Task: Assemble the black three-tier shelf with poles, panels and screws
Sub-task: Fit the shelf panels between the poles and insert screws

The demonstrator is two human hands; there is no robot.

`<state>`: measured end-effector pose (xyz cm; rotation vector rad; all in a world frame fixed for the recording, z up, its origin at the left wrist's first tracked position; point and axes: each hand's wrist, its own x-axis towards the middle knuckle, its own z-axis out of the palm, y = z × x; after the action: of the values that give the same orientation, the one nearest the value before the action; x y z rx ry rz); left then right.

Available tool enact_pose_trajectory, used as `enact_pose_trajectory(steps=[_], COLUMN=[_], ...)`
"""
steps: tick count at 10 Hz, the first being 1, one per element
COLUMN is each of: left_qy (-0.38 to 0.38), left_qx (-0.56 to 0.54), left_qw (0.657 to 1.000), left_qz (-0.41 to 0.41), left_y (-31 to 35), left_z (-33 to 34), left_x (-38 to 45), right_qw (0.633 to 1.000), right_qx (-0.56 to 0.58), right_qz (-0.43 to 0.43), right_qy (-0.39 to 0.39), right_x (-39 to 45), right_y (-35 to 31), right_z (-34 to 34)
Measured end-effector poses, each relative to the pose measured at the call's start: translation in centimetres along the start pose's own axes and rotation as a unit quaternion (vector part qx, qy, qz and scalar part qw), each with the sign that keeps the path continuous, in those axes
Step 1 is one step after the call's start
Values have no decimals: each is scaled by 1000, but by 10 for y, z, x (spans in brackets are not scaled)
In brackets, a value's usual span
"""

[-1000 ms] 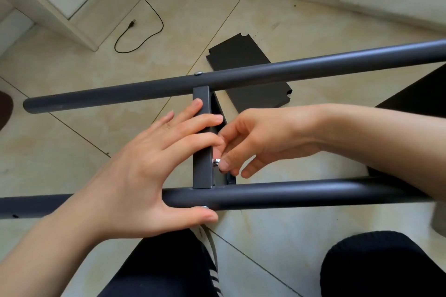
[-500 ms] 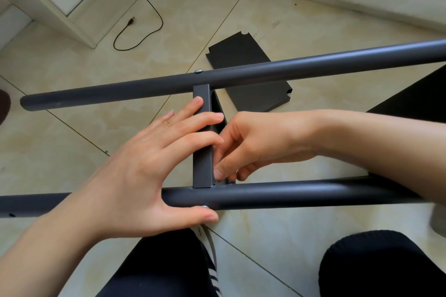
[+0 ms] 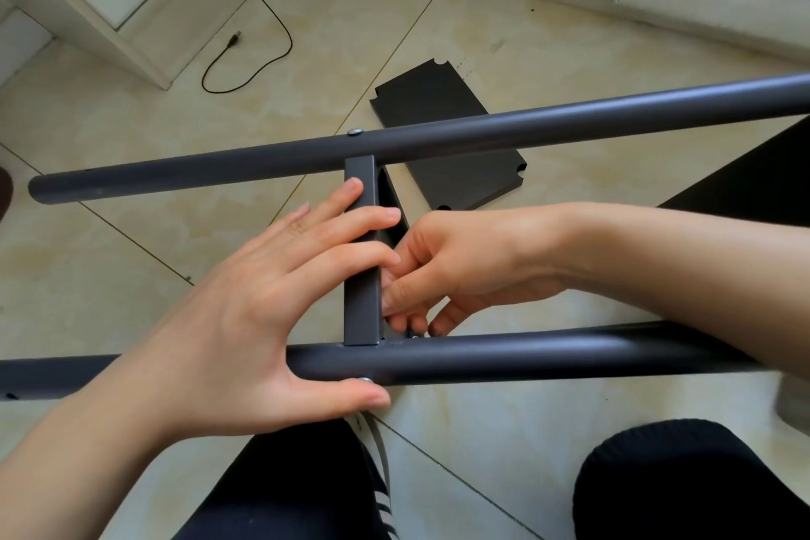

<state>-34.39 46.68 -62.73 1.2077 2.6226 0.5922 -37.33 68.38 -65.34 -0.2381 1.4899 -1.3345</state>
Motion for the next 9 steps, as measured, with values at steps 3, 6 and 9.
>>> enact_pose_trajectory(steps=[3,6,9], left_qy=[1,1,0], left_qx=[-3,1,4], left_qw=[1000,1000,1000], left_qz=[7,9,9], left_y=[-2,-3,-3], left_z=[1,1,0], left_x=[0,0,0], right_qw=[999,998,999], right_qx=[-30,-52,-38], right_qz=[17,24,26], right_qy=[7,1,-20], right_x=[1,2,3], right_y=[0,0,2], right_z=[5,4,1])
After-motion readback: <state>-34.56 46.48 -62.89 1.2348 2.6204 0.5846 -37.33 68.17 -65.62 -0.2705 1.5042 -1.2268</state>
